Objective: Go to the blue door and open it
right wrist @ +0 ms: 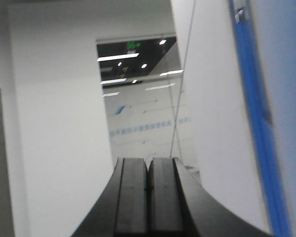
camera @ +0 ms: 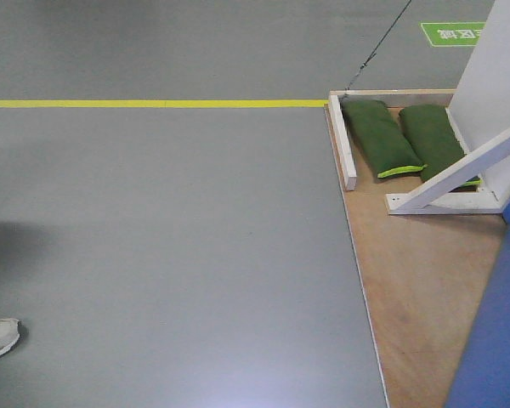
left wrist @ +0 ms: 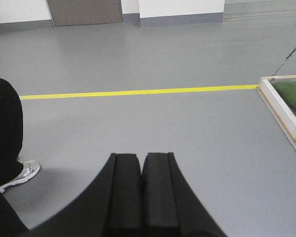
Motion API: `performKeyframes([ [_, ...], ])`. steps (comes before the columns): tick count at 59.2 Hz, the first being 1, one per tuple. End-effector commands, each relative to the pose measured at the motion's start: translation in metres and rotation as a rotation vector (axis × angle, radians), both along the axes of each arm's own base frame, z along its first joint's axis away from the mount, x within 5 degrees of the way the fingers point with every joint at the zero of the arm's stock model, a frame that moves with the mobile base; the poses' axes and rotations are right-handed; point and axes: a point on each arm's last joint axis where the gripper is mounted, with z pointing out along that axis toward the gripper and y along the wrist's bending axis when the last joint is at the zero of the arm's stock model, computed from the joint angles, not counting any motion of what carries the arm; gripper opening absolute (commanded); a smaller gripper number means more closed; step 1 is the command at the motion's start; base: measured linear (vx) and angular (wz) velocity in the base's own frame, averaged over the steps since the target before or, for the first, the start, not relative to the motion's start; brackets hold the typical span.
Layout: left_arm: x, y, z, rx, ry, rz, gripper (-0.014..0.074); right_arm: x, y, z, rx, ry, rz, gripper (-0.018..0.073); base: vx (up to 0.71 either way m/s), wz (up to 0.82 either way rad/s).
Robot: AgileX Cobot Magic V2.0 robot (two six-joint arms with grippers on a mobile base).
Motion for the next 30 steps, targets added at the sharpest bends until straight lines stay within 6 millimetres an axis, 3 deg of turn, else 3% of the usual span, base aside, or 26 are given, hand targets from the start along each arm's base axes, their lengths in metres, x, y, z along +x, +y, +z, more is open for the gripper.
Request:
performKeyframes([
  [1, 0.001, 0.000, 0.006, 0.002, -0.089, -0.007, 0.0070, -0.007, -0.004, 0.021, 0.045, -0.171, -0.079, 0.0002, 0.00, 0.00],
  [20, 0.001, 0.000, 0.006, 0.002, -0.089, -0.007, 0.0070, -0.024, -0.018, 0.025, 0.364, -0.507, -0.307, 0.0002, 0.00, 0.00],
  [30, 0.001, 0.000, 0.006, 0.002, -0.089, -0.007, 0.0070, -0.019, -0.035, 0.021, 0.483, -0.568, -0.396, 0.0002, 0.00, 0.00],
])
